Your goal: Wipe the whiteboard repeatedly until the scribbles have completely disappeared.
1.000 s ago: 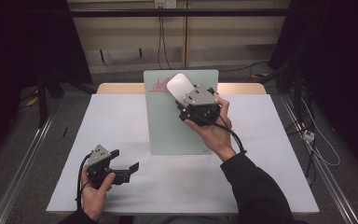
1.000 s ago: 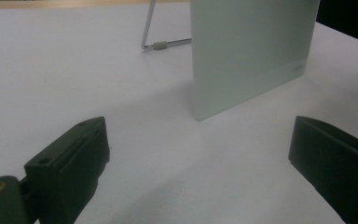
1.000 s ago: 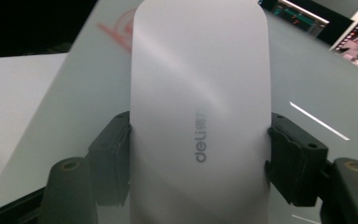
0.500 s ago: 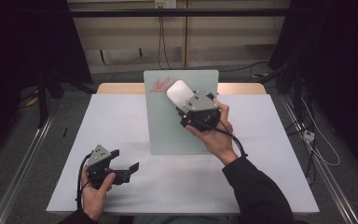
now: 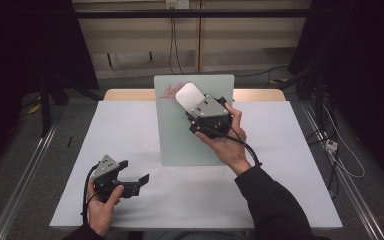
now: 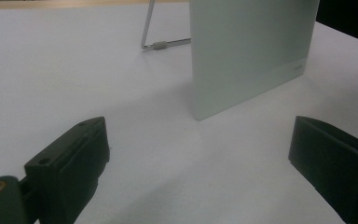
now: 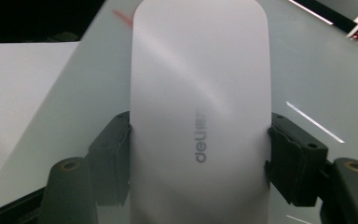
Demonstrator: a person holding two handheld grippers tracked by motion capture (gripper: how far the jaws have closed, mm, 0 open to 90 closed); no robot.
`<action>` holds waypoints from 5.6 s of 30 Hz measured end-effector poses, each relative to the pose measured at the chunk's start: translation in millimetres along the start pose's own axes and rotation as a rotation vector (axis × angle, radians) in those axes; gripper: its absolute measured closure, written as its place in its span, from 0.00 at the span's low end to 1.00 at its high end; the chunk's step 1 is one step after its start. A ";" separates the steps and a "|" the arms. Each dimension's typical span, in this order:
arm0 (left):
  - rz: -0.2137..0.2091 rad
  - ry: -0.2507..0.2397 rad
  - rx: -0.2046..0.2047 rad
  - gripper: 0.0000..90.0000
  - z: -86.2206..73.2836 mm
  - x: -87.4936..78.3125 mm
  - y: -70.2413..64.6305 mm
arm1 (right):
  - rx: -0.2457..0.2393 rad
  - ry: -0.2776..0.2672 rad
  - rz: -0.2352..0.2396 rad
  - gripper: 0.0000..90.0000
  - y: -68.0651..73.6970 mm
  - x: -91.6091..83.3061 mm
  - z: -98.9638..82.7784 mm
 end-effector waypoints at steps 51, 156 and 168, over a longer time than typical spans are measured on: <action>0.001 0.002 0.006 0.05 0.3 -1.7 0.4 | 0.023 -0.009 0.104 0.35 26.2 9.3 23.7; -0.003 0.001 0.006 0.05 0.0 -1.4 0.1 | 0.033 -0.006 0.121 0.35 69.5 22.2 53.5; -0.006 -0.004 0.001 0.05 0.1 0.3 -0.9 | 0.118 -0.002 0.025 0.35 19.6 12.0 35.4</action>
Point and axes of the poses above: each handheld gripper's, and its own axes: x roughly forward along the jaws, z roughly out of its top, y roughly to its left, the point moved 9 cm from there along x, roughly forward along the jaws, and after that the axes turned 13 degrees about -z, right-handed, at the moved point
